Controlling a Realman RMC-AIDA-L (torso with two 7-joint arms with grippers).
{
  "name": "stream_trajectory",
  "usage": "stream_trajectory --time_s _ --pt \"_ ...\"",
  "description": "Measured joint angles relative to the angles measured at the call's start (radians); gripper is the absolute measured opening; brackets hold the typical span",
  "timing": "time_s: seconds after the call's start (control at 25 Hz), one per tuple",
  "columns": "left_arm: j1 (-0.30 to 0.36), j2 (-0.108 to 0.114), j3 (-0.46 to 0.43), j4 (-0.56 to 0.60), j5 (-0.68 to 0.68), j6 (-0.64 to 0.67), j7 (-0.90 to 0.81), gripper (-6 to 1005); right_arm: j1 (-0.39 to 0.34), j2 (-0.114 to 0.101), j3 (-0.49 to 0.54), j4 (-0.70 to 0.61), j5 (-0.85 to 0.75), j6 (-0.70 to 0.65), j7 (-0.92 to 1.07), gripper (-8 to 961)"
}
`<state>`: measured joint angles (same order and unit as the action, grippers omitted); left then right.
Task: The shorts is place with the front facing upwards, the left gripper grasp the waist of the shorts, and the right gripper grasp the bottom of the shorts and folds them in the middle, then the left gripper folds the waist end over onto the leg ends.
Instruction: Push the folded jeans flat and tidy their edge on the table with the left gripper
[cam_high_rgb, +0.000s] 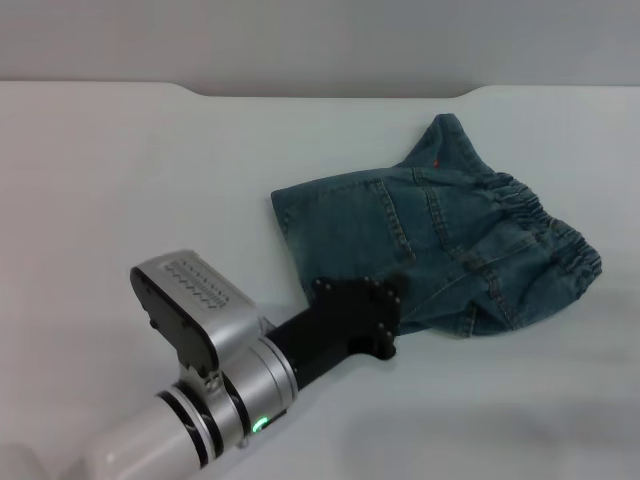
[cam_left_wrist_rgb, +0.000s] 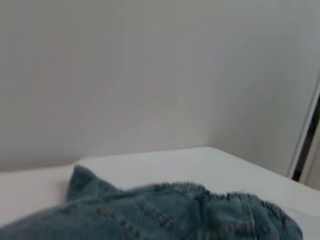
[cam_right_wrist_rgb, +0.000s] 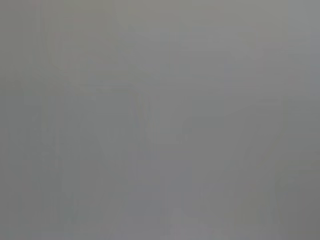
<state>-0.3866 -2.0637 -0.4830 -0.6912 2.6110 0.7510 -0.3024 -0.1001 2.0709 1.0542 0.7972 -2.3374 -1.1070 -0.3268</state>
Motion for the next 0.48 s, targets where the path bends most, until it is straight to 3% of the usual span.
stream_trajectory --time_s 0.2,0.48 --pt "-0.012 -0.002 0.025 0.013 0.003 -0.035 -0.064 17 0.006 0.0 0.0 0.005 0.0 0.002 0.0 -1" --pt "-0.081 -0.011 0.031 0.07 0.001 -0.095 -0.08 19 -0.001 0.0 0.0 0.007 0.0 0.003 -0.001 -1"
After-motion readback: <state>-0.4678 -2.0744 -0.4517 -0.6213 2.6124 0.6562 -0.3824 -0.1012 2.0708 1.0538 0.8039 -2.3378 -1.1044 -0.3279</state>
